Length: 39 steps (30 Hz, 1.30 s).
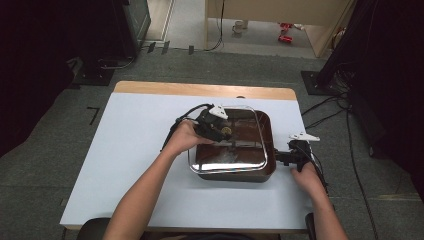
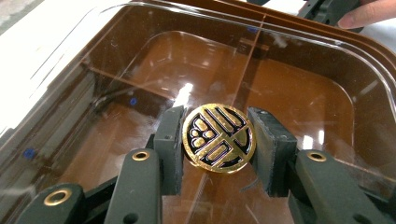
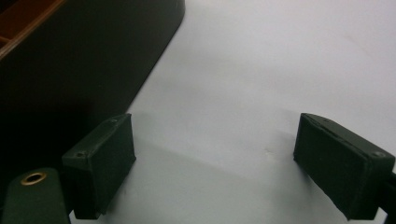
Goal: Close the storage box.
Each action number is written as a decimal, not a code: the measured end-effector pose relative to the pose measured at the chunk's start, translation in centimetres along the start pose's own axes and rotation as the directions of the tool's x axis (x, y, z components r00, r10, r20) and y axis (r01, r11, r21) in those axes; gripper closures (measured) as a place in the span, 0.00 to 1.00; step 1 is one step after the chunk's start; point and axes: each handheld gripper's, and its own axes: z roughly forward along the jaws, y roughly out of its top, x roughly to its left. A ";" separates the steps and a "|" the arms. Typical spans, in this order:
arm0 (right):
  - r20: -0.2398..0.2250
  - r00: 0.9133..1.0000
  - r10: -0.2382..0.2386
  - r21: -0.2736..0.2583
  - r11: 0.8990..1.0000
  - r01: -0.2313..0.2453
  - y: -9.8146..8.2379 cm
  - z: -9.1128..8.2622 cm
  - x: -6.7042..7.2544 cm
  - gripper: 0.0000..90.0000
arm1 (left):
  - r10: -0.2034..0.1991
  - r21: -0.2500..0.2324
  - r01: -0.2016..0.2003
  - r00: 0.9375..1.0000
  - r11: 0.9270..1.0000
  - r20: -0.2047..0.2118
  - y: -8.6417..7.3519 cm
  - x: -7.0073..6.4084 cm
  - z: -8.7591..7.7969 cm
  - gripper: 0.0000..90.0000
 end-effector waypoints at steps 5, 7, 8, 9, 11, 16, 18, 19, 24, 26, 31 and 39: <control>0.000 1.000 0.000 0.000 1.000 0.000 0.0 0.0 0.0 0.13 | 0.026 0.009 -0.026 1.000 1.000 0.016 0.5 -0.1 1.0 0.66; 0.000 1.000 0.000 0.000 1.000 0.000 0.0 0.0 0.0 0.13 | 0.026 0.006 -0.026 0.999 1.000 0.029 0.7 0.0 1.2 0.66; 0.000 1.000 0.000 0.000 1.000 0.000 0.0 0.0 0.0 0.13 | 0.025 0.004 -0.025 0.999 1.000 0.039 0.8 0.0 1.4 0.66; 0.000 1.000 -0.001 0.000 1.000 0.001 0.0 0.0 0.0 0.13 | 0.025 0.003 -0.025 0.998 1.000 0.050 0.9 0.1 1.6 0.66; 0.001 1.000 -0.001 0.000 1.000 0.001 0.0 0.0 0.0 0.13 | 0.029 -0.002 -0.029 0.997 1.000 0.065 1.0 0.2 1.8 0.66; 0.001 1.000 0.000 0.000 1.000 0.000 0.0 0.0 0.0 0.13 | 0.048 0.013 -0.049 0.995 0.999 0.082 1.5 0.2 2.2 0.66; 0.001 1.000 -0.001 0.000 1.000 0.001 0.0 0.0 0.0 0.14 | 0.065 0.014 -0.066 0.993 0.998 0.099 1.6 0.1 2.5 0.66; 0.001 1.000 0.000 0.000 1.000 0.000 0.0 0.0 0.0 0.14 | 0.075 0.019 -0.077 0.992 0.997 0.099 1.7 0.1 2.7 0.66; 0.001 1.000 0.000 0.000 1.000 0.000 0.0 0.0 0.0 0.14 | 0.046 0.014 -0.048 0.989 0.999 0.142 1.5 0.7 2.9 0.66; 0.001 1.000 0.000 0.000 1.000 0.000 0.0 0.0 0.0 0.14 | 0.045 0.017 -0.047 0.990 0.999 0.132 1.5 0.6 2.9 0.66; 0.001 1.000 0.000 0.000 1.000 0.000 0.0 0.0 0.0 0.14 | 0.021 0.034 -0.025 0.994 0.999 0.108 1.6 0.6 2.8 0.59; 0.002 1.000 0.000 0.001 1.000 0.000 0.0 0.0 0.0 0.14 | -0.089 0.020 0.087 0.992 0.996 0.090 1.7 1.2 1.1 0.46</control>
